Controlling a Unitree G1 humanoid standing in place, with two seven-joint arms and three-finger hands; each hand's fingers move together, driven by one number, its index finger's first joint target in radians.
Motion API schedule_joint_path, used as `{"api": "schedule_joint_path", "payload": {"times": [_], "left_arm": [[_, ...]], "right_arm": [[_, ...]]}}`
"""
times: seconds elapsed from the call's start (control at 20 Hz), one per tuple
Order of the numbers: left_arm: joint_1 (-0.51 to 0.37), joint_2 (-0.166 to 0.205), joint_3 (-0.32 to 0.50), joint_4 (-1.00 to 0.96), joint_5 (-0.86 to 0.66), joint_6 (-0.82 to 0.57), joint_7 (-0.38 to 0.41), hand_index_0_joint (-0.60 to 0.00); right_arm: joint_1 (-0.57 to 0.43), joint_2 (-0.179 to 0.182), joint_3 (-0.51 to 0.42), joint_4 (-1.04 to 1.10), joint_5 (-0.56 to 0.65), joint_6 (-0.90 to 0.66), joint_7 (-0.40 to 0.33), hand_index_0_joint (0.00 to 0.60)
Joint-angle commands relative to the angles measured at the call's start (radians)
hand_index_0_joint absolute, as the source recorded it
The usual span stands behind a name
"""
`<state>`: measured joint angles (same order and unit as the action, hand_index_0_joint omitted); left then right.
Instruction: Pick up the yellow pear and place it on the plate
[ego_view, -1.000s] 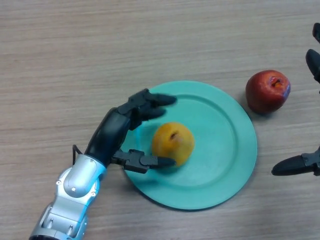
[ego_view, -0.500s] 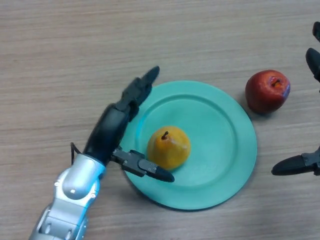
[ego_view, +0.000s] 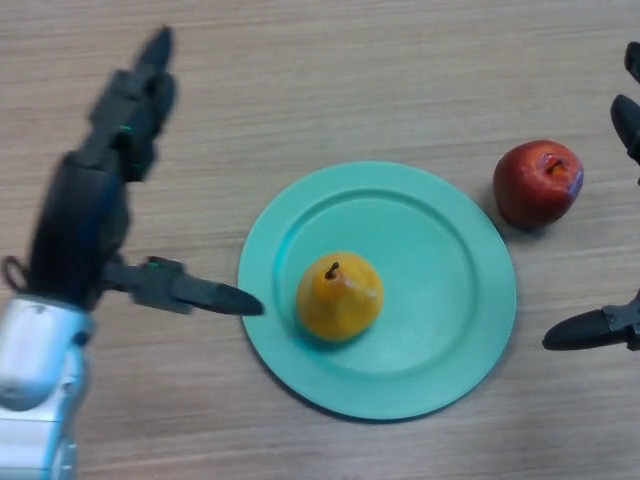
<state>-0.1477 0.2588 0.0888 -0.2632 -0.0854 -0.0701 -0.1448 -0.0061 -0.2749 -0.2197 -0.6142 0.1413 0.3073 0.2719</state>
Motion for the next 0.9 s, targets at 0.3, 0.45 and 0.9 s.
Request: {"api": "schedule_joint_path", "payload": {"times": [0.3, 0.45, 0.9], "left_arm": [[0.08, 0.068, 0.209, -0.114, -0.066, -0.078, 0.058, 0.0], [0.098, 0.066, 0.228, -0.13, -0.066, -0.063, 0.062, 0.0], [0.102, 0.064, 0.222, -0.142, -0.016, -0.075, 0.069, 0.0]], "right_arm": [[-0.023, -0.026, -0.033, -0.024, 0.032, -0.134, -0.007, 0.0], [-0.048, -0.033, -0.026, -0.007, 0.035, -0.145, -0.013, 0.0], [-0.047, -0.032, -0.008, 0.014, 0.047, -0.157, 0.0, 0.0]]}}
